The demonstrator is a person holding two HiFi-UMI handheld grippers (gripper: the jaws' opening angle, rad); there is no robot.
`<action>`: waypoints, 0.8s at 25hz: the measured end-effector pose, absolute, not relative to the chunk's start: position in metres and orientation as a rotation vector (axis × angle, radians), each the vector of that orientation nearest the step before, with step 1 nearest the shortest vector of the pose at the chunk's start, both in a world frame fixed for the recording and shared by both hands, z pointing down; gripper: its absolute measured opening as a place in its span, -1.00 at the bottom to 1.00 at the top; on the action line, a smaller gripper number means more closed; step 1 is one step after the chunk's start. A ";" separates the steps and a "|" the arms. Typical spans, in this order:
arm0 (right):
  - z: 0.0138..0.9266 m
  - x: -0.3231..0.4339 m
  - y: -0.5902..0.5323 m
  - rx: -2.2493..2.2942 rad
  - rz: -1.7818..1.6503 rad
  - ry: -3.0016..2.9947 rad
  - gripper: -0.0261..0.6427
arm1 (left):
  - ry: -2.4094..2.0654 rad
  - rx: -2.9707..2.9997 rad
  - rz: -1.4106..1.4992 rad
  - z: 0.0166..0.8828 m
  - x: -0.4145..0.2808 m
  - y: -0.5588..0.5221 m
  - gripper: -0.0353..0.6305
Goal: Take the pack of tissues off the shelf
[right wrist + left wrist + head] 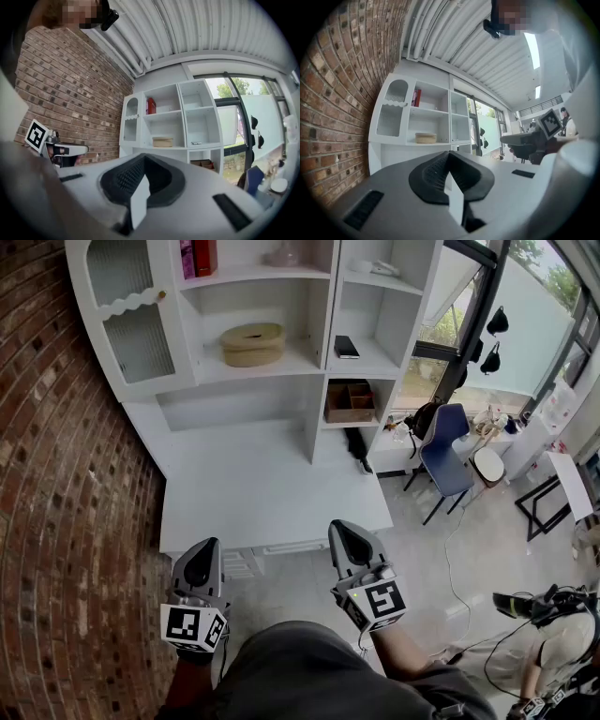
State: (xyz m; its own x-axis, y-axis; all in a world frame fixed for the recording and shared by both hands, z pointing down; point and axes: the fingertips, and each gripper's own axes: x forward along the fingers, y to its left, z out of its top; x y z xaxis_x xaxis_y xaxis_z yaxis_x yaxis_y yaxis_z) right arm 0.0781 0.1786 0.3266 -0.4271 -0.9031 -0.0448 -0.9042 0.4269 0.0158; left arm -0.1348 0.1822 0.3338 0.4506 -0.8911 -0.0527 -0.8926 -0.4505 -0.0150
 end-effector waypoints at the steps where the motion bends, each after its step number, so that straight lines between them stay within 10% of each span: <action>1: 0.327 0.080 0.179 -1.665 0.059 2.631 -0.92 | 1.627 -2.642 0.058 0.334 -0.134 0.183 -0.89; 20: 0.320 0.087 0.192 -1.571 0.074 2.672 -0.90 | 1.628 -2.644 0.094 0.329 -0.124 0.191 -0.88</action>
State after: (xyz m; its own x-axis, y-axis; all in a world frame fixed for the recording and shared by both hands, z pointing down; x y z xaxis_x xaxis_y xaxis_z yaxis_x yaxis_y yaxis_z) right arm 0.0872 0.1921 0.3195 -0.4857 -0.8721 -0.0598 -0.8741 0.4854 0.0202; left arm -0.1242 0.1912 0.3293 0.4491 -0.8907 -0.0697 -0.8929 -0.4503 0.0017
